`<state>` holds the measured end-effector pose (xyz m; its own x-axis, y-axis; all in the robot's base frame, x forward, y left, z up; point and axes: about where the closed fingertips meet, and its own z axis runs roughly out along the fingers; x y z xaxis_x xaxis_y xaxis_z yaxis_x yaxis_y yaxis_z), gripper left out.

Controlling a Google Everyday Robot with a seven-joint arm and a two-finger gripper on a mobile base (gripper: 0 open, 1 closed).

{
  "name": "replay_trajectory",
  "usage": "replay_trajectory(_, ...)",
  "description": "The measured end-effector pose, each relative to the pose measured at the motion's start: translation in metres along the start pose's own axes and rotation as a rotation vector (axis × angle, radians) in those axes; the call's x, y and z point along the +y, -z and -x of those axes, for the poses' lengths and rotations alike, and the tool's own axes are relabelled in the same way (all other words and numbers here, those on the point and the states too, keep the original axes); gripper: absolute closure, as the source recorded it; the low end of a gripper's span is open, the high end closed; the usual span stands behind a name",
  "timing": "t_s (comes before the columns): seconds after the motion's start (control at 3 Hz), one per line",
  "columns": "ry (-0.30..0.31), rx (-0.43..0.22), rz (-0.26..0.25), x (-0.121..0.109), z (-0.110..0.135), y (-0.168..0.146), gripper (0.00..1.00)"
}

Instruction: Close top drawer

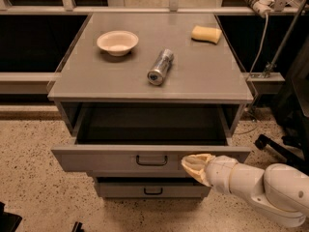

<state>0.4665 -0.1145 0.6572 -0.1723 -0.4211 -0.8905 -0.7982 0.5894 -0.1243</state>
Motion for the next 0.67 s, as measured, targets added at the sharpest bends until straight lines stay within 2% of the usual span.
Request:
replay_trajectory(0.33, 0.062, 0.005, -0.059, -0.018, -0.003, -0.014, 1.0)
replay_trajectory(0.67, 0.142, -0.044, -0.155, -0.051, 0.017, -0.025, 1.0)
